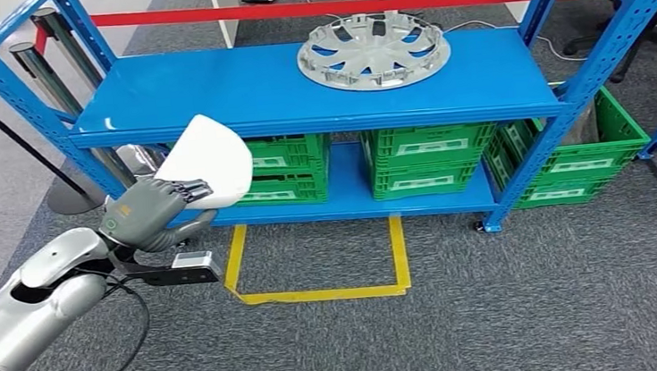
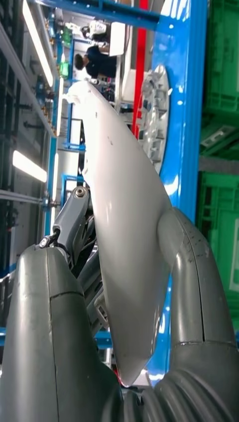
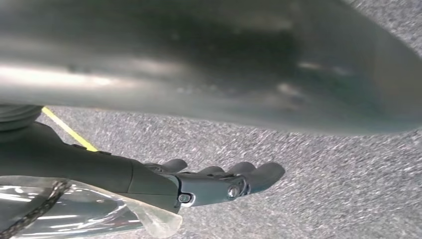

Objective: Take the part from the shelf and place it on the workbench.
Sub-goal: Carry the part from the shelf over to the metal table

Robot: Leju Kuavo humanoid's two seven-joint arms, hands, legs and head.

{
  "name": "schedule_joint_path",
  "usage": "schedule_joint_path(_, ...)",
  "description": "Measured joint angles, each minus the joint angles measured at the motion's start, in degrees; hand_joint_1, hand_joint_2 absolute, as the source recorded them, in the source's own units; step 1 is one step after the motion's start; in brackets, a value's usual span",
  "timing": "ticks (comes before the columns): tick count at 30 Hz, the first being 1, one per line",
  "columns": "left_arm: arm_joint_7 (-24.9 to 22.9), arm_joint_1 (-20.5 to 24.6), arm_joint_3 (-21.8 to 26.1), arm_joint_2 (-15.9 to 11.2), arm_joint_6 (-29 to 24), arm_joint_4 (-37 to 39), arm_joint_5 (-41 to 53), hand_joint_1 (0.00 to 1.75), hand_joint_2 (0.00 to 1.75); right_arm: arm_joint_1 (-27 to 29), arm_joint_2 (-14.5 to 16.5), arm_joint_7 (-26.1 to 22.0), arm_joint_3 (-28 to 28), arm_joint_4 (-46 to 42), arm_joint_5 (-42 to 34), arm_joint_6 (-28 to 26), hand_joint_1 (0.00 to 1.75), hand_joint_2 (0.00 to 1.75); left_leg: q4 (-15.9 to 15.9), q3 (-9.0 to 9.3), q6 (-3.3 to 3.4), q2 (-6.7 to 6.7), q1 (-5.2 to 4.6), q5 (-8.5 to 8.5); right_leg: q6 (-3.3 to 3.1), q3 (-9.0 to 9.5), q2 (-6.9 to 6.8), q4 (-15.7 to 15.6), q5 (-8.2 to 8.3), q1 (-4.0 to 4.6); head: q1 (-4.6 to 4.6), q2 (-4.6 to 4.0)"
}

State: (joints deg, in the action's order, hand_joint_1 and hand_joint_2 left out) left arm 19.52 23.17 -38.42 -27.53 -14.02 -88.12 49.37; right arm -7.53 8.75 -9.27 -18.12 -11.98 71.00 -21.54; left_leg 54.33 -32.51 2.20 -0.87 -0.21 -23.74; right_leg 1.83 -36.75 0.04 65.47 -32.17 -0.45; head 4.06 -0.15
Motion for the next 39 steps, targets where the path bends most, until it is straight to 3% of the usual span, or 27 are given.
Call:
schedule_joint_path(2, 0.02, -0.44, 0.02, 0.05, -0.02, -0.05, 0.01, 1.75, 1.75, 0.11, 0.01, -0.08, 0.00, 0.00, -0.22, 0.22, 0.00, 0.00, 0.29, -0.33, -0.01, -0.26, 0.00, -0.05, 0.41, -3.26, -0.01, 6.65, -2.32, -0.23, 0.02, 0.00)
schedule_joint_path(3, 0.03, -0.66, 0.02, 0.09, -0.02, -0.06, 0.02, 1.75, 1.75, 0.19, 0.01, -0.12, -0.01, 0.00, -0.28, 0.32, 0.00, 0.00, 0.51, -0.48, -0.13, -0.41, 0.04, -0.14, 0.61, -3.70, -0.06, 7.39, -2.04, -0.33, 0.02, 0.00)
schedule_joint_path(4, 0.04, -0.81, 0.03, 0.11, -0.02, -0.07, 0.02, 1.75, 1.75, 0.25, 0.01, -0.16, -0.01, 0.00, -0.30, 0.39, 0.00, 0.00, 0.82, -0.62, -0.33, -0.58, 0.14, -0.28, 0.78, -2.97, -0.17, 5.80, -0.70, -0.44, 0.02, 0.00)
schedule_joint_path(6, 0.05, -0.97, 0.10, 0.10, -0.02, -0.12, 0.02, 1.75, 1.75, 0.21, 0.01, -0.19, -0.02, -0.02, -0.30, 0.43, 0.00, 0.00, 1.72, -0.87, -1.04, -0.99, 0.36, -0.79, 1.01, 0.78, -1.14, -1.69, 2.75, -0.52, -0.02, 0.00)
schedule_joint_path(8, 0.07, -1.04, 0.26, 0.01, -0.04, -0.27, 0.05, 1.75, 1.75, 0.04, 0.04, -0.30, -0.02, -0.05, -0.28, 0.45, 0.00, 0.00, 2.82, -1.23, -1.84, -1.37, 0.30, -1.32, 0.42, 3.47, -1.69, -6.77, 4.17, -0.41, -0.02, 0.00)
schedule_joint_path(12, 0.15, -1.26, 0.55, -0.18, -0.10, -0.56, 0.29, 1.75, 1.75, 0.12, 0.05, -0.49, -0.04, -0.07, -0.30, 0.47, 0.00, 0.00, 3.82, -1.58, -2.78, -1.81, 0.35, -1.99, -1.32, 3.43, -0.37, -6.94, 4.44, -0.39, 0.06, 0.00)
schedule_joint_path(14, 0.15, -1.28, 0.68, -0.27, -0.11, -0.64, 0.35, 1.75, 1.75, 0.10, 0.05, -0.52, -0.04, -0.07, -0.29, 0.46, 0.00, 0.00, 7.63, -2.99, -3.32, -0.75, 0.59, -4.76, -1.93, 3.33, 0.34, -6.99, 4.68, -0.52, 0.10, 0.00)
schedule_joint_path(16, 0.15, -1.46, 0.74, -0.37, -0.12, -0.69, 0.36, 1.75, 1.75, 0.10, 0.05, -0.53, -0.04, -0.07, -0.29, 0.45, 0.00, 0.00, 15.48, -6.12, -3.60, 0.07, 0.66, -8.82, -2.23, 3.15, 1.18, -6.99, 4.79, -0.52, 0.10, 0.00)
schedule_joint_path(17, 0.15, -1.65, 0.74, -0.40, -0.11, -0.69, 0.36, 1.75, 1.75, 0.14, 0.05, -0.54, -0.04, -0.07, -0.30, 0.45, 0.00, 0.00, 18.86, -7.50, -3.60, 0.17, 0.66, -10.10, -2.31, 3.06, 1.67, -6.98, 4.84, -0.51, 0.09, 0.00)
schedule_joint_path(18, 0.15, -1.84, 0.74, -0.41, -0.12, -0.69, 0.37, 1.75, 1.75, 0.20, 0.05, -0.54, -0.04, -0.07, -0.31, 0.45, 0.00, 0.00, 20.40, -8.07, -3.51, 0.23, 0.66, -10.27, -2.35, 3.00, 2.20, -6.98, 4.89, -0.50, 0.09, 0.00)
schedule_joint_path(19, 0.15, -1.99, 0.74, -0.42, -0.12, -0.69, 0.38, 1.75, 1.75, 0.25, 0.05, -0.55, -0.04, -0.07, -0.32, 0.45, 0.00, 0.00, 19.62, -7.59, -3.33, 0.35, 0.66, -9.31, -2.35, 2.98, 2.78, -6.97, 4.94, -0.49, 0.09, 0.00)
schedule_joint_path(20, 0.15, -2.07, 0.78, -0.45, -0.13, -0.70, 0.39, 1.75, 1.75, 0.26, 0.06, -0.57, -0.04, -0.07, -0.33, 0.45, 0.00, 0.00, 16.64, -6.11, -3.05, 0.70, 0.65, -7.41, -2.30, 3.01, 3.40, -6.97, 4.99, -0.48, 0.09, 0.00)
schedule_joint_path(22, 0.16, -2.12, 0.97, -0.57, -0.16, -0.79, 0.41, 1.75, 1.75, 0.16, 0.13, -0.60, -0.04, -0.07, -0.34, 0.44, 0.00, 0.00, 8.64, -2.29, -2.33, 2.91, 0.68, -3.74, -2.05, 2.94, 4.63, -6.96, 5.16, -0.49, 0.04, 0.00)
schedule_joint_path(24, 0.20, -2.22, 1.25, -0.81, -0.21, -0.95, 0.46, 1.75, 1.75, 0.06, 0.20, -0.61, -0.04, -0.07, -0.37, 0.44, 0.00, 0.00, 4.34, -0.31, -1.80, 4.65, 0.63, -2.75, -1.46, 2.46, 5.84, -6.98, 5.50, -0.74, 0.15, 0.00)
schedule_joint_path(26, 0.22, -2.30, 1.44, -0.96, -0.27, -1.20, 0.55, 1.75, 1.75, 0.14, 0.23, -0.61, -0.04, -0.07, -0.38, 0.44, 0.00, 0.00, 3.58, -0.12, -1.58, 4.04, 0.54, -3.03, -0.62, 1.86, 6.96, -7.15, 5.91, -0.97, 0.31, 0.00)
schedule_joint_path(27, 0.23, -2.30, 1.50, -0.95, -0.30, -1.35, 0.58, 1.75, 1.75, 0.25, 0.23, -0.60, -0.04, -0.07, -0.38, 0.44, 0.00, 0.00, 3.10, -0.01, -1.48, 3.34, 0.61, -2.92, -0.32, 1.48, 6.59, -7.02, 5.82, -0.93, 0.30, 0.00)
schedule_joint_path(29, 0.26, -2.37, 1.57, -0.91, -0.43, -1.65, 0.66, 1.75, 1.75, 0.25, 0.23, -0.58, -0.04, -0.07, -0.39, 0.43, 0.00, 0.00, 2.19, 0.20, -1.12, 1.91, 0.77, -2.45, 0.05, -0.29, 3.87, -4.18, 3.99, -0.60, -0.02, 0.00)
schedule_joint_path(31, 0.29, -2.65, 1.58, -0.87, -0.53, -1.75, 0.80, 1.75, 1.75, 0.07, 0.23, -0.56, -0.03, -0.08, -0.40, 0.43, 0.00, 0.00, 1.99, 0.15, -0.81, 0.47, 0.61, -2.29, 0.24, -3.73, 1.01, 2.93, 0.42, -0.47, -0.28, 0.00)
schedule_joint_path(33, 0.32, -3.01, 1.56, -0.80, -0.54, -1.76, 0.93, 1.75, 1.75, 0.08, 0.23, -0.56, -0.02, -0.07, -0.40, 0.43, 0.00, 0.00, 2.07, 0.04, -0.77, -1.04, 0.34, -2.30, 0.44, -6.16, 0.38, 8.39, -1.31, -0.47, -0.27, 0.00)
schedule_joint_path(34, 0.33, -3.12, 1.55, -0.76, -0.54, -1.76, 0.95, 1.75, 1.75, 0.14, 0.23, -0.56, -0.02, -0.07, -0.40, 0.43, 0.00, 0.00, 2.11, 0.01, -0.76, -1.74, 0.20, -2.32, 0.42, -5.85, 0.23, 8.15, -0.68, -0.45, -0.27, 0.00)
schedule_joint_path(35, 0.33, -3.18, 1.54, -0.72, -0.54, -1.77, 0.96, 1.75, 1.75, 0.17, 0.22, -0.56, -0.02, -0.08, -0.40, 0.43, 0.00, 0.00, 2.18, 0.01, -0.75, -2.43, 0.06, -2.36, 0.27, -4.31, -0.10, 5.53, 0.85, -0.38, -0.27, 0.00)
schedule_joint_path(37, 0.33, -3.20, 1.56, -0.69, -0.55, -1.78, 0.96, 1.75, 1.75, 0.06, 0.18, -0.54, -0.03, -0.12, -0.42, 0.43, 0.00, 0.00, 2.38, 0.02, -0.88, -3.67, -0.31, -2.54, -0.49, 0.48, -2.31, -2.83, 3.86, 0.10, -0.26, 0.00)
schedule_joint_path(39, 0.34, -3.20, 1.58, -0.73, -0.57, -1.78, 0.98, 1.75, 1.75, -0.16, 0.14, -0.52, -0.03, -0.16, -0.42, 0.42, 0.00, 0.00, 2.66, -0.04, -1.17, -4.81, -0.65, -2.70, -1.27, 3.15, -3.82, -7.66, 4.94, 0.59, -0.18, 0.00)
